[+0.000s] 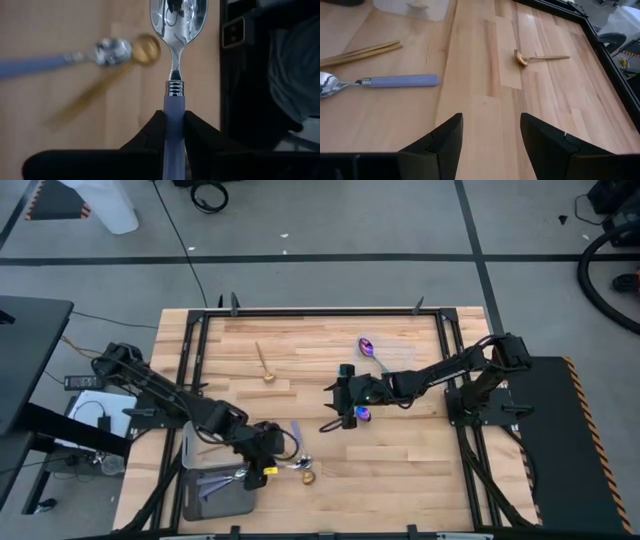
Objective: Sort silverware by color (type)
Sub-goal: Put the purple spoon into the black bin, then adjust the bottom transparent bin
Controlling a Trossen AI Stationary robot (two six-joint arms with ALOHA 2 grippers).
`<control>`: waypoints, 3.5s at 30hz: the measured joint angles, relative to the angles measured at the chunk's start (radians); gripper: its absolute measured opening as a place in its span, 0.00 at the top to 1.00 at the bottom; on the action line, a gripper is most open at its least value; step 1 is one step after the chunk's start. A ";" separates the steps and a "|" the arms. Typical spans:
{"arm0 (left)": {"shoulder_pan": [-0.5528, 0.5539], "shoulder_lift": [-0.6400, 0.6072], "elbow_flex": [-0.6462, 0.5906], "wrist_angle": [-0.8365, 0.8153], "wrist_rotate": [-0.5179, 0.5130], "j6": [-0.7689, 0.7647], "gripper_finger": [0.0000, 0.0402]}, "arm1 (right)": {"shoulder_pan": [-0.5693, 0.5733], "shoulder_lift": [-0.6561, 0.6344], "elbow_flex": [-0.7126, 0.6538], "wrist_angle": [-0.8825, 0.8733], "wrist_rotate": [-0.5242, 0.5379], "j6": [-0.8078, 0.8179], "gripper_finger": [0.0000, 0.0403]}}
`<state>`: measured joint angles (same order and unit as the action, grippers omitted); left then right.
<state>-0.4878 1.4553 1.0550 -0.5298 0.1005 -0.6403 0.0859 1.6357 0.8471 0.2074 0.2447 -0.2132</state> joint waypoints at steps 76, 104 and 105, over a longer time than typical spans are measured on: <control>-0.599 0.216 0.000 -0.388 -0.248 -1.012 0.81 | -0.160 0.000 -0.039 0.166 -0.212 -0.041 0.48; -0.301 0.046 0.007 -0.485 -0.140 -0.483 0.69 | -0.112 0.000 -0.050 0.120 -0.223 0.036 0.48; -0.287 0.046 0.007 -0.487 -0.139 -0.452 0.69 | -0.107 0.000 -0.055 0.119 -0.223 0.041 0.48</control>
<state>-0.7746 1.5017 1.0618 -1.0170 -0.0388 -1.0921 -0.0212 1.6356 0.7916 0.3260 0.0217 -0.1722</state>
